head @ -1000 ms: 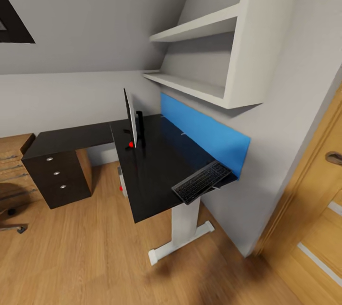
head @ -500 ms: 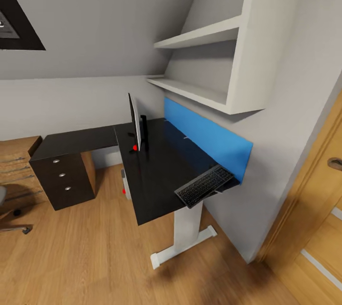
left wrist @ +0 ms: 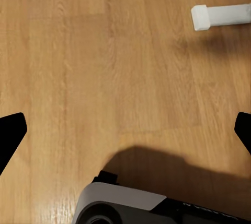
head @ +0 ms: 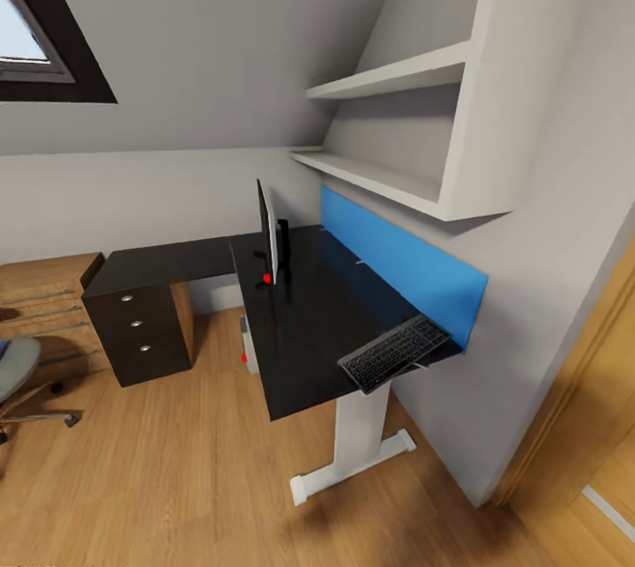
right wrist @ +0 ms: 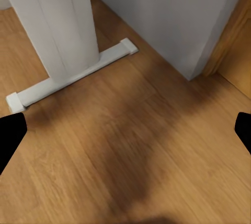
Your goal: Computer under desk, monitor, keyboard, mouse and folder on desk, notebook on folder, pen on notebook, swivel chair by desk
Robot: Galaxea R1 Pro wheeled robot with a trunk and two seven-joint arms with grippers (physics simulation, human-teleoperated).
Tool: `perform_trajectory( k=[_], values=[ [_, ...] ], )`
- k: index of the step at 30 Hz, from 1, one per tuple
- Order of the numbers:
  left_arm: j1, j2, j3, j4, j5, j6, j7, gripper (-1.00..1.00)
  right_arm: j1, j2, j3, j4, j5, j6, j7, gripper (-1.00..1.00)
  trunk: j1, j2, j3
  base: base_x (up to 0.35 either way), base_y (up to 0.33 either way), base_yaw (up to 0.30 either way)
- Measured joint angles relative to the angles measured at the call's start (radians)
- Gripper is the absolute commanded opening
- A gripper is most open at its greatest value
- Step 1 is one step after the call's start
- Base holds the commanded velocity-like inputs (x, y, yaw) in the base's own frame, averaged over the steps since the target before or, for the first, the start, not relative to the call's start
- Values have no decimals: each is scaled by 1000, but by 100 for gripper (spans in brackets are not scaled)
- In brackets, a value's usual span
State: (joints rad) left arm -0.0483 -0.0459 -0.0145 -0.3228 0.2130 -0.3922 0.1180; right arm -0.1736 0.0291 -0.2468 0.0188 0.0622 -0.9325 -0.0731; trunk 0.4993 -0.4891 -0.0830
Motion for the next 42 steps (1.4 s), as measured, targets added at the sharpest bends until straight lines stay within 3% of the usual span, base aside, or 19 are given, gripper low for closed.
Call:
perform_trajectory(
  k=[32, 37, 39, 40, 42],
  values=[
    [0, 2, -1, 0, 0, -9, 0, 100, -1, -3, 1, -7, 1, 2, -1, 100, 0, 0, 3, 0, 0, 9],
    [0, 3, 0, 0, 0, -10, 1, 100, -5, 5, 2, -166, 2, 95, -70, 100, 0, 0, 3, 0, 0, 0],
    [0, 4, 1, 0, 0, -10, 2, 100, -6, 6, 3, -289, 3, 215, -107, 100, 0, 0, 3, 0, 0, 0],
    [0, 4, 2, 0, 1, -10, 2, 100, -6, 6, 4, -418, 1, 383, -131, 100, 0, 0, 3, 0, 0, 0],
    [0, 5, 3, 0, 1, -10, 3, 100, -7, 5, 7, -570, 2, 525, -143, 100, 0, 0, 3, 0, 0, 0]
  ],
)
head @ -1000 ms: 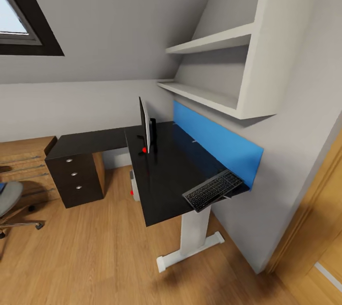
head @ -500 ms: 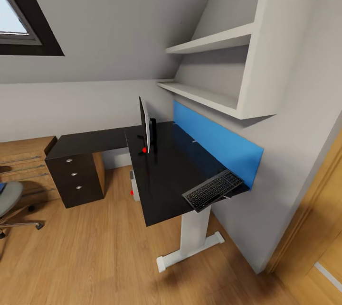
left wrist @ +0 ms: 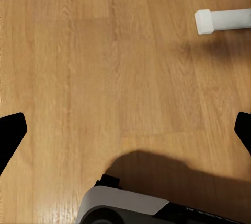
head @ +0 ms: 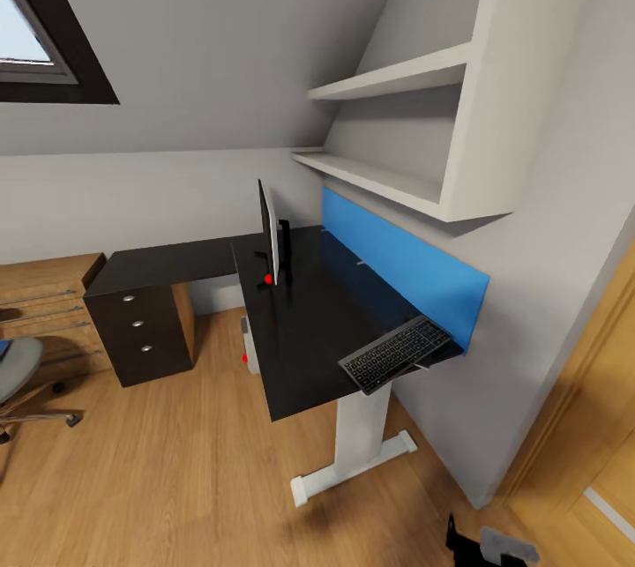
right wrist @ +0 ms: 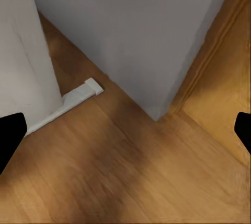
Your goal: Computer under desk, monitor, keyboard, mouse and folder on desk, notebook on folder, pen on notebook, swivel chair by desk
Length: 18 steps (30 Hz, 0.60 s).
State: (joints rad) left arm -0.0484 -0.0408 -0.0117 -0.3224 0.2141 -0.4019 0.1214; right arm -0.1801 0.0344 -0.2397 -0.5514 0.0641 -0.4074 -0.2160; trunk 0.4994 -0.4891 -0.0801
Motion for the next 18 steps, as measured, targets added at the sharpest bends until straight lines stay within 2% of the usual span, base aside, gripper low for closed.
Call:
perform_trajectory(
  k=[1, 3, 4, 5, 8, 9, 11, 12, 13, 14, 15, 17, 18],
  values=[
    [0, 0, 0, 0, 0, 0, 1, 100, -1, 0, -1, -115, -1, 140, -4, 100, 0, 0, 0, 0, 0, 0],
    [0, 1, 1, 0, 0, 0, 1, 100, -1, -1, -1, -240, -2, 284, -7, 100, 0, 0, 0, 0, 0, 0],
    [0, 1, 1, 0, 1, 0, 1, 100, -9, -1, -2, -371, -5, 464, -9, 100, 0, 0, 0, 0, 0, 0],
    [0, 1, 1, 0, 1, 0, 1, 100, -29, -1, -2, -475, -5, 575, -10, 100, 0, 0, 0, 0, 0, 0],
    [0, 2, 2, 0, 1, 0, 2, 100, -99, -1, -2, -550, -7, 700, -12, 100, 0, 0, 0, 0, 0, 0],
    [0, 2, 2, 0, 1, 0, 2, 100, -161, 0, -1, -568, -7, 759, -13, 100, 0, 0, 0, 0, 0, 0],
    [0, 2, 2, 0, 1, 0, 2, 100, -239, 0, 1, -554, -6, 807, -14, 100, 0, 0, 0, 0, 0, 0],
    [0, 2, 2, 0, 1, 0, 2, 100, -315, 0, 2, -509, -7, 842, -15, 100, 0, 0, 0, 0, 0, 0],
    [0, 2, 2, 0, 1, 0, 2, 100, -361, -1, 3, -476, -6, 856, -15, 100, 0, 0, 0, 0, 0, 0],
    [0, 2, 2, 0, 1, 0, 2, 100, -463, -1, 4, -363, -8, 872, -16, 100, 0, 1, 0, 0, 0, 0],
    [0, 3, 2, 0, 1, 0, 2, 100, -593, -1, 6, -234, -6, 881, -17, 100, 0, 0, 0, 0, 0, 0],
    [0, 3, 2, 0, 1, 0, 2, 100, -708, -2, 7, -102, -4, 880, -17, 100, 0, 0, 0, 0, 0, 0],
    [0, 3, 2, 0, 1, 0, 2, 100, -810, -1, 9, 22, -5, 864, -18, 100, 0, 1, 0, 0, 0, 0]
  ],
)
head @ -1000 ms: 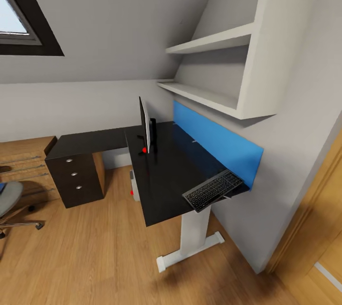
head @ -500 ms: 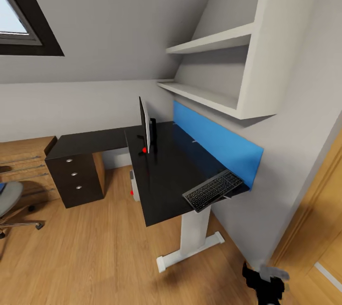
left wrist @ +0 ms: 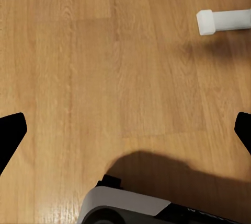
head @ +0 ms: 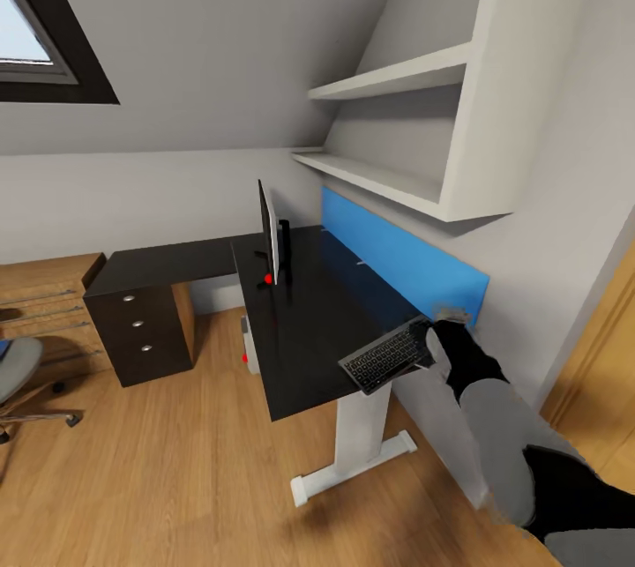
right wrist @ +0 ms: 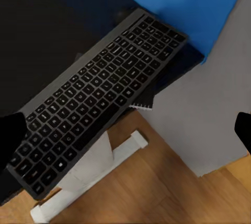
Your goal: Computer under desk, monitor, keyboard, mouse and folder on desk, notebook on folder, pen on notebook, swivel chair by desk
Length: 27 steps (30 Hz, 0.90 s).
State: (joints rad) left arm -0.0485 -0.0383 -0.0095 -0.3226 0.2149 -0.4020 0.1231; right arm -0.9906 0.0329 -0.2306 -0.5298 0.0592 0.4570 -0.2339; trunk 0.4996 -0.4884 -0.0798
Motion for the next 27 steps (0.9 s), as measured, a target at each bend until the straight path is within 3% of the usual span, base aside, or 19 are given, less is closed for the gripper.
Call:
perform_trajectory(
  k=[3, 8, 18, 27],
  values=[
    [0, 0, 0, -1, 0, 0, 0, 100, -158, 3, 1, 150, 3, -27, -1, 100, 0, -1, 0, 0, 0, 0],
    [0, 0, 0, -3, -1, 0, 0, 100, -246, 36, 15, 261, 8, -44, 0, 100, 0, -1, 0, 0, 0, 0],
    [0, 0, 0, -3, -2, 0, 0, 100, -248, 41, 26, 368, 12, -53, 8, 100, 0, -1, 0, 0, -21, 0],
    [0, 1, 0, -3, -1, 1, 0, 100, -244, 43, 28, 378, 16, -63, 9, 100, 0, -1, 0, 0, -258, 0]
  ],
)
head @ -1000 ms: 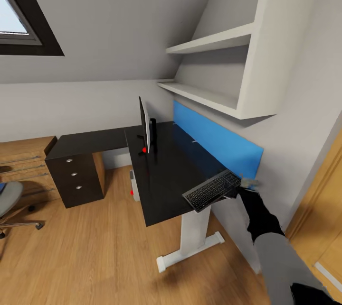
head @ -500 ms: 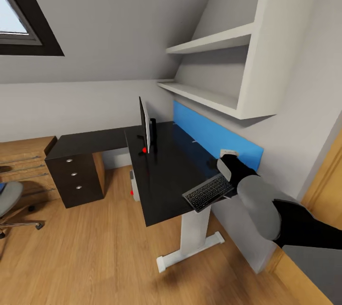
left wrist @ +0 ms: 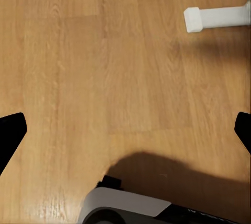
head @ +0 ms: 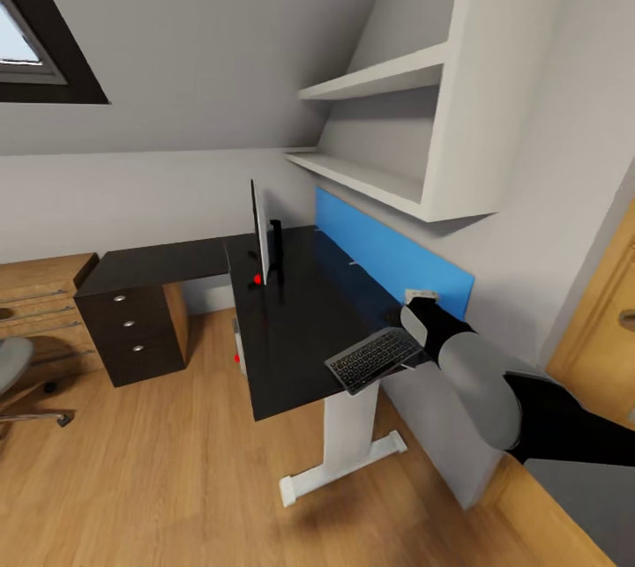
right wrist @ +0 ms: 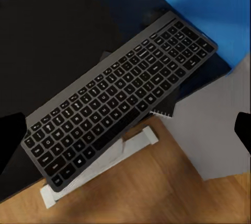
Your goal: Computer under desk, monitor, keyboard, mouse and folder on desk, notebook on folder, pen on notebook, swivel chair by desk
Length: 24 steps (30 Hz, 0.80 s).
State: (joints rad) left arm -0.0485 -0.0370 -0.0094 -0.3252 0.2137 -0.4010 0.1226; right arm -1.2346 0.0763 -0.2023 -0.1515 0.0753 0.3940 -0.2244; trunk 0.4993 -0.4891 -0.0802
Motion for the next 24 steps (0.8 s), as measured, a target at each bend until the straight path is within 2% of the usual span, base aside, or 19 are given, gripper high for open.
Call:
perform_trajectory(
  k=[2, 5, 7, 8, 12, 24],
  values=[
    [0, 0, 0, 0, 0, 1, 0, 100, 4, -1, 0, 1, 6, -14, -1, 100, 0, 0, 0, 0, -328, 0],
    [0, -1, 0, 0, 0, 3, 0, 100, 25, -4, 0, 1, 42, -68, -3, 100, 0, 0, 0, 0, -337, 0],
    [0, -2, 0, 0, 0, 3, 0, 100, 43, -4, 0, 0, 91, -111, -4, 100, 0, 0, 0, 0, -260, 0],
    [0, -1, 0, 1, 2, 3, 0, 100, 59, 2, -1, 2, 159, -147, -4, 100, 0, 0, 0, 0, -146, 0],
    [0, 1, 1, 1, 4, -1, 2, 100, 66, 14, -2, 11, 183, -159, -3, 100, 0, 0, -1, 0, -59, 60],
    [0, 12, 2, 1, 6, -4, 2, 100, 74, 14, -2, 44, 194, -168, -3, 100, 0, 0, -10, 0, -4, 201]
  ],
)
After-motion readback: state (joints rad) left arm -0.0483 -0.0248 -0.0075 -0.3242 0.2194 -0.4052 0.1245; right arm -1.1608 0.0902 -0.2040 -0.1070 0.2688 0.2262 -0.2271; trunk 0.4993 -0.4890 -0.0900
